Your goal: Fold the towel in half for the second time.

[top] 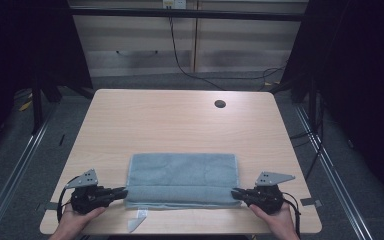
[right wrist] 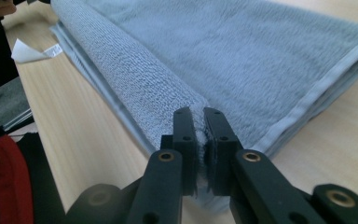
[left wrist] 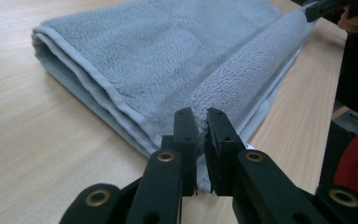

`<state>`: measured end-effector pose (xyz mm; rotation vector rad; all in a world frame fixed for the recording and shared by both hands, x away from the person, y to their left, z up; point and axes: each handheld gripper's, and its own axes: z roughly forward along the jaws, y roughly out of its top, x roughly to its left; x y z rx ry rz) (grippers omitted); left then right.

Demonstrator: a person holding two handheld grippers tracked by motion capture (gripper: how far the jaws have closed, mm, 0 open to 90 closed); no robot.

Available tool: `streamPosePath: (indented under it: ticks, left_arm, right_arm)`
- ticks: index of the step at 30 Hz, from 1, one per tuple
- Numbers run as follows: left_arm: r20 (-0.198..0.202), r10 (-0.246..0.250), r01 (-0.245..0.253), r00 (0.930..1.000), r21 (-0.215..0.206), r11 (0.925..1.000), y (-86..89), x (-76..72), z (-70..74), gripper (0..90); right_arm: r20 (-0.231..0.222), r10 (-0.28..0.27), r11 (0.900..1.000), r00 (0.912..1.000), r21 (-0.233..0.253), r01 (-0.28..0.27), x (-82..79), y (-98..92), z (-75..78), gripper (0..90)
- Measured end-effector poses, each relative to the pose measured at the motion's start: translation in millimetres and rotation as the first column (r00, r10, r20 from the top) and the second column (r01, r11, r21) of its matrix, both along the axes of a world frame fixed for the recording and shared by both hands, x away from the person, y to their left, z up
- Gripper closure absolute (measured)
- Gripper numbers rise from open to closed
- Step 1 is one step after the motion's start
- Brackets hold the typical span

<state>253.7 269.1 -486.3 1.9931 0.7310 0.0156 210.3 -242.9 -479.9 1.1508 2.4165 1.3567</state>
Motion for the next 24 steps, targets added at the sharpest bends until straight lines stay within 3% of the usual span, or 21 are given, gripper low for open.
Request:
streamPosePath:
  ticks: [1,3,6,11,14,16,18,20,22,24]
  left_arm:
    - [0.000,-0.006,0.006,1.0000,0.011,0.9999,-0.2,-0.7,-0.6,83.3]
    - [-0.008,-0.012,0.012,0.9999,-0.006,0.9999,0.3,-2.7,-1.2,81.5]
    - [-0.011,-0.023,0.023,0.9997,-0.025,0.9994,2.2,-4.2,1.0,78.4]
    - [0.020,0.005,-0.003,0.9998,-0.076,0.9971,4.0,-2.3,12.3,71.6]
    - [0.030,0.018,-0.016,0.9994,-0.077,0.9969,0.7,3.0,19.1,63.9]
    - [0.055,0.045,-0.043,0.9975,-0.044,0.9981,-1.8,8.1,22.8,59.8]
    - [0.039,0.079,-0.077,0.9961,-0.050,0.9958,-2.1,16.8,25.5,52.9]
    - [0.035,0.130,-0.129,0.9909,-0.041,0.9909,1.1,27.1,27.5,43.8]
    - [0.043,0.185,-0.183,0.9819,-0.036,0.9824,6.7,34.3,28.3,41.7]
    - [0.068,0.251,-0.251,0.9655,-0.006,0.9679,14.5,36.5,25.9,37.8]
  right_arm:
    - [-0.006,0.005,1.000,1.0000,-0.010,-0.005,-1.7,0.9,-2.3,82.8]
    - [-0.028,0.011,0.999,0.9995,-0.032,-0.012,-8.0,2.4,-7.4,78.6]
    - [-0.026,0.003,1.000,0.9997,-0.025,-0.003,-11.2,0.8,-6.5,74.2]
    - [0.035,-0.016,1.000,0.9992,0.026,0.015,-13.0,-1.6,8.5,67.9]
    - [0.073,-0.045,0.998,0.9963,0.045,0.042,-8.5,-1.3,19.6,65.1]
    - [0.097,-0.074,0.996,0.9925,0.061,0.068,-3.2,-1.8,26.7,62.7]
    - [0.117,-0.112,0.992,0.9868,0.067,0.104,3.1,-3.2,32.9,59.2]
    - [0.133,-0.166,0.985,0.9771,0.078,0.156,12.4,-9.6,38.2,55.0]
    - [0.137,-0.190,0.980,0.9721,0.083,0.180,14.4,-12.4,38.5,53.0]
    - [0.142,-0.227,0.972,0.9633,0.100,0.215,16.2,-19.8,36.8,51.7]
